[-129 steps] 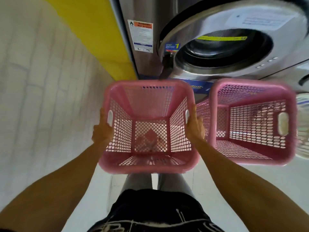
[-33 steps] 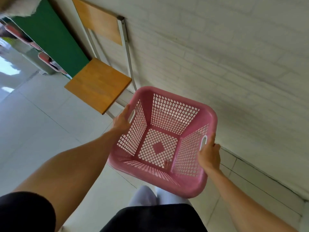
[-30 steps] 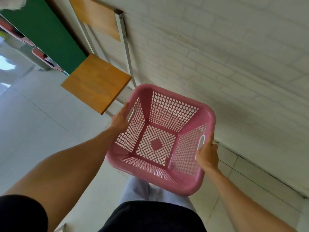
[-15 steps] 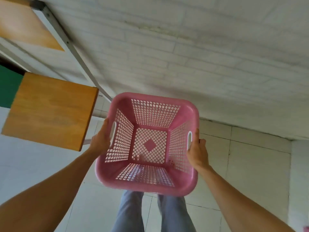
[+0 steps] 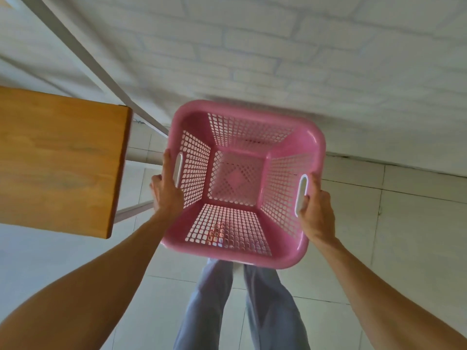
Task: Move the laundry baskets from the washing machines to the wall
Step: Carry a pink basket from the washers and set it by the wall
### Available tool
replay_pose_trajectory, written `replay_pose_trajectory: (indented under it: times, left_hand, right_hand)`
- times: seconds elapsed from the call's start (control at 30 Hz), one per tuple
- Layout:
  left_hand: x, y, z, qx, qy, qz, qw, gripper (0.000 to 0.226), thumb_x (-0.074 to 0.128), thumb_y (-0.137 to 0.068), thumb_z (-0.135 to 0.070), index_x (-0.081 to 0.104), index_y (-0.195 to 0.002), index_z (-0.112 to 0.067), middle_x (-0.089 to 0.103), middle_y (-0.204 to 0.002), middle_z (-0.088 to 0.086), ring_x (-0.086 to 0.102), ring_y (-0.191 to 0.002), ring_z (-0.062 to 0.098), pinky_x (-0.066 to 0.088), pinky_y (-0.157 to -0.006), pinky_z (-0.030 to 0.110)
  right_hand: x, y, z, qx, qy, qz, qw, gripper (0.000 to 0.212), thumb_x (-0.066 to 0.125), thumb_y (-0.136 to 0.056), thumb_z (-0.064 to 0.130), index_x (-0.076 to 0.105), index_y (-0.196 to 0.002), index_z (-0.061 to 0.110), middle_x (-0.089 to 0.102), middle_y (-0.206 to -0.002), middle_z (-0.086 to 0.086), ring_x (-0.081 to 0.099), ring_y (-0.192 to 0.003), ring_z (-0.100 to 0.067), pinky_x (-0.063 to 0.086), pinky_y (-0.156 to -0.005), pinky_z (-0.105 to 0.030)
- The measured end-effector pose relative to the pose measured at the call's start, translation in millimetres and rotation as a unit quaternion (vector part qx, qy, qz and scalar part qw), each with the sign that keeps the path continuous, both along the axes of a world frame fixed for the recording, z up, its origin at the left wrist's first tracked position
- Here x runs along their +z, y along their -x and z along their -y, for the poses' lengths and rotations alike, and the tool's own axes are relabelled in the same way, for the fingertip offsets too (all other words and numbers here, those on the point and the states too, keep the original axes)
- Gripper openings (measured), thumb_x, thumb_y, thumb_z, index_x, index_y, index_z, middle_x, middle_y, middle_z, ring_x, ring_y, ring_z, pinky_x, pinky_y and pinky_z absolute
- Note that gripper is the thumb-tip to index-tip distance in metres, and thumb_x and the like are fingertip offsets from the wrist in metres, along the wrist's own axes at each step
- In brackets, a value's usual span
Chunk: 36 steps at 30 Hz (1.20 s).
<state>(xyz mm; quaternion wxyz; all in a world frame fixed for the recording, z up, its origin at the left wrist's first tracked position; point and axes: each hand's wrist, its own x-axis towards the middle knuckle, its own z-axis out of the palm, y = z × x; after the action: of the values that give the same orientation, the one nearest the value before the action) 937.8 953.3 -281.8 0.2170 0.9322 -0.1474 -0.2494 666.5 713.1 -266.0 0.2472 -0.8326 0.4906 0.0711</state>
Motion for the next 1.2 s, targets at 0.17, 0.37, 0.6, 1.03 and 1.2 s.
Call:
replay_pose_trajectory:
  times: [0.17,0.37,0.6,1.03,1.2]
  left_hand:
    - [-24.1,-4.5,9.7,0.02,0.01,0.024,0.999,0.08,0.028,-0.085,-0.079,-0.006,-0.153,-0.053,0.055,-0.117,0.012,0.057,-0.108,0.031,0.052,-0.091,0.059]
    - [-32.0,-8.8,2.8,0.008,-0.003,0.02,1.0,0.08,0.038,-0.09,-0.07,-0.009,-0.152,-0.053,0.059,-0.116,0.016,0.063,-0.101,0.035,0.055,-0.083,0.061]
    - [-23.6,-20.0,-0.3,-0.067,-0.028,-0.005,0.997,0.095,0.05,-0.089,-0.06,-0.015,-0.156,-0.04,0.063,-0.116,0.017,0.067,-0.083,0.03,0.06,-0.065,0.044]
    - [106.0,40.0,42.5,-0.208,-0.085,-0.088,0.97,0.091,0.054,-0.075,-0.028,0.006,-0.15,-0.048,0.053,-0.141,0.011,0.054,-0.126,0.038,0.051,-0.096,0.06]
    - [185.3,104.9,68.8,-0.312,-0.087,-0.082,0.943,0.076,0.057,-0.082,-0.017,0.029,-0.149,-0.035,0.063,-0.12,0.008,0.056,-0.115,0.031,0.048,-0.097,0.049]
  right_hand:
    - [-19.0,-9.6,10.2,-0.025,0.016,0.009,1.0,0.063,0.028,-0.091,0.044,0.022,-0.153,0.035,0.057,-0.095,-0.016,0.063,-0.06,-0.025,0.057,-0.044,-0.035]
    - [-9.8,-13.6,10.6,-0.024,0.012,-0.014,1.0,0.064,0.038,-0.096,0.034,0.021,-0.157,0.031,0.053,-0.1,-0.015,0.062,-0.066,-0.026,0.059,-0.051,-0.04]
    - [-14.8,-15.1,19.7,0.006,0.015,-0.034,0.999,0.06,0.033,-0.097,0.027,0.021,-0.155,0.033,0.061,-0.091,-0.01,0.065,-0.066,-0.026,0.058,-0.053,-0.04]
    - [125.1,15.1,-51.4,-0.004,-0.028,-0.002,1.0,0.047,0.063,-0.094,0.01,0.05,-0.139,0.012,0.061,-0.124,-0.012,0.067,-0.101,-0.024,0.06,-0.073,-0.033]
    - [186.0,29.6,-92.3,-0.054,-0.046,0.023,0.997,0.044,0.061,-0.097,0.013,0.054,-0.14,0.011,0.065,-0.129,-0.008,0.066,-0.113,-0.024,0.056,-0.092,-0.036]
